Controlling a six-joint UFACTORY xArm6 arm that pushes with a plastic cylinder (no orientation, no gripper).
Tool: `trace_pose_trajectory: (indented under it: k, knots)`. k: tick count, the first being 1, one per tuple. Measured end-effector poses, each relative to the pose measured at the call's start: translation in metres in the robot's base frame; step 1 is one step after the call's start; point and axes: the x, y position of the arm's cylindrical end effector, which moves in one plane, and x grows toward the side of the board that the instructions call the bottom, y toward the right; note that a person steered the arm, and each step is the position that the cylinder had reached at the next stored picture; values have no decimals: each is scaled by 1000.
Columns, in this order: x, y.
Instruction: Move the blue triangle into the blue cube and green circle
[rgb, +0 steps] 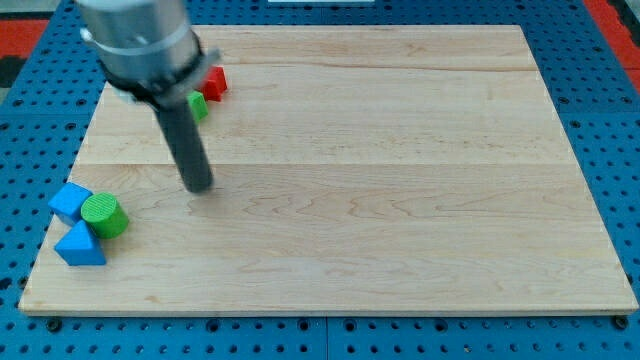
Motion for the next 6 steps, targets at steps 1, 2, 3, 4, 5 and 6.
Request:
trace_pose_trajectory:
  k: [1,2,3,4,5,6]
  knots:
    - [73,-18]
    - [115,-72]
    - [108,-125]
    - [74,-126]
    - [46,-127]
    - [39,-126]
